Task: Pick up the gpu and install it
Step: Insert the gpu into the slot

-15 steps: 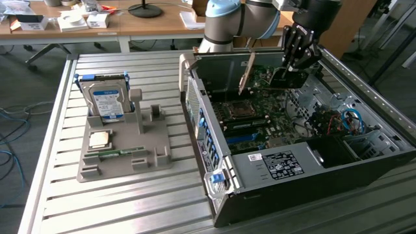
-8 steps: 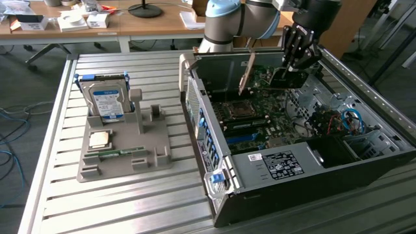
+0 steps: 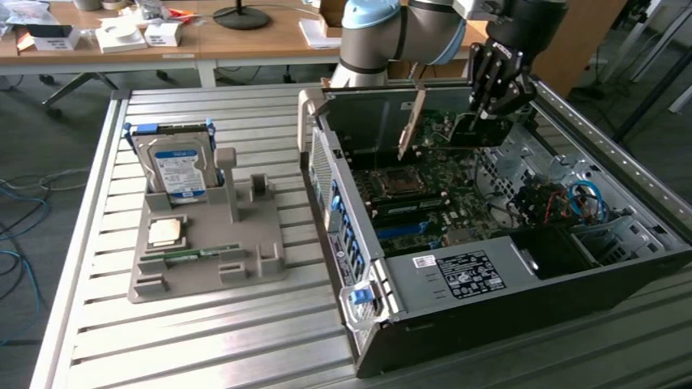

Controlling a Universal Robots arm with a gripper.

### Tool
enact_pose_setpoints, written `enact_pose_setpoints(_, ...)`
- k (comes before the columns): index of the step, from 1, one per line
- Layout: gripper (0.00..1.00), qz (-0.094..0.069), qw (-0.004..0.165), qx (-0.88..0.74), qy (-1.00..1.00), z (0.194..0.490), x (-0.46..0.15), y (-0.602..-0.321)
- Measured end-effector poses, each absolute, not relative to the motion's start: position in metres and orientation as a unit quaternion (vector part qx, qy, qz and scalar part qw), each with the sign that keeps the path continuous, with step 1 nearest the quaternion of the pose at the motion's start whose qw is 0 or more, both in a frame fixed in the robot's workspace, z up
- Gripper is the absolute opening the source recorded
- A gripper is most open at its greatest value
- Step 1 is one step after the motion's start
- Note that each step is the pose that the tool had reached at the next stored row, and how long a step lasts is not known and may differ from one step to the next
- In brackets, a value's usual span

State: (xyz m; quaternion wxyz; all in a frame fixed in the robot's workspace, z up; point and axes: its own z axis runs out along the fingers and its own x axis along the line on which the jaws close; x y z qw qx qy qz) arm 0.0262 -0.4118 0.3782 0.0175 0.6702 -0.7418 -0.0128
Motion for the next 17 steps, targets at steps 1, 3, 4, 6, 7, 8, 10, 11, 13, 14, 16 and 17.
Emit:
enact_pose_setpoints(1,0.26,-0.013,0.018,0.671,-0.741,0.3783,0.0262,-0.4118)
enact_pose_setpoints(3,0.26,-0.013,0.018,0.671,-0.741,0.3782,0.0262,-0.4118)
enact_pose_setpoints(4,0.26,-0.013,0.018,0.671,-0.741,0.3782,0.0262,-0.4118)
enact_pose_setpoints(6,0.26,-0.013,0.018,0.671,-0.741,0.3783,0.0262,-0.4118)
enact_pose_setpoints(7,0.26,-0.013,0.018,0.671,-0.741,0.3782,0.0262,-0.4118)
enact_pose_setpoints(8,0.26,-0.013,0.018,0.672,-0.74,0.3782,0.0262,-0.4118)
enact_pose_setpoints(10,0.26,-0.013,0.018,0.676,-0.737,0.3782,0.0262,-0.4118)
enact_pose_setpoints(11,0.26,-0.013,0.018,0.678,-0.735,0.3782,0.0262,-0.4118)
enact_pose_setpoints(13,0.26,-0.012,0.018,0.682,-0.731,0.3782,0.0262,-0.4118)
enact_pose_setpoints(14,0.26,-0.012,0.018,0.684,-0.729,0.3781,0.0262,-0.4118)
enact_pose_setpoints(16,0.26,-0.012,0.018,0.686,-0.727,0.3782,0.0262,-0.4118)
enact_pose_setpoints(17,0.26,-0.012,0.018,0.686,-0.727,0.3782,0.0262,-0.4118)
